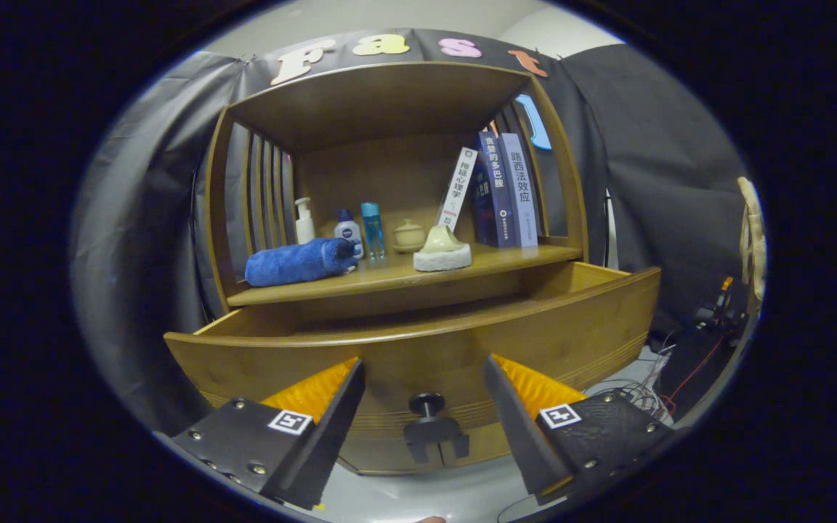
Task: Pull open the drawer, take out the items inside it, and place them on the countertop above the cabinet.
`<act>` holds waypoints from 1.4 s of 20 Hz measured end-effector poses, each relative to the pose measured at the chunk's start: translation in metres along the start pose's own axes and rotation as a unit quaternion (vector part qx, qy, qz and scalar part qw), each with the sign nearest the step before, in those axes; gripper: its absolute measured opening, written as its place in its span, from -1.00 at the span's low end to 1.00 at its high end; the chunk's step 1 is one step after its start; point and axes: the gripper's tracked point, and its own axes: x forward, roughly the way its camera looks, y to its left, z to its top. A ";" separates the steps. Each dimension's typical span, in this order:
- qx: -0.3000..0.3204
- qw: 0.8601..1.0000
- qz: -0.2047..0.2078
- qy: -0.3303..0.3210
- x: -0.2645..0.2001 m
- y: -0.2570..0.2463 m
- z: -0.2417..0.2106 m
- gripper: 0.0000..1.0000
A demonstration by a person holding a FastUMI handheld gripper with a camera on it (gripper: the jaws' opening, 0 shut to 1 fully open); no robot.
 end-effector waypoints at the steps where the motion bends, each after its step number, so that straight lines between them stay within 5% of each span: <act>1: 0.004 1.000 0.004 -0.001 0.001 0.000 0.001 0.96; 28: 0.020 0.999 0.034 0.006 0.049 0.003 0.003 0.96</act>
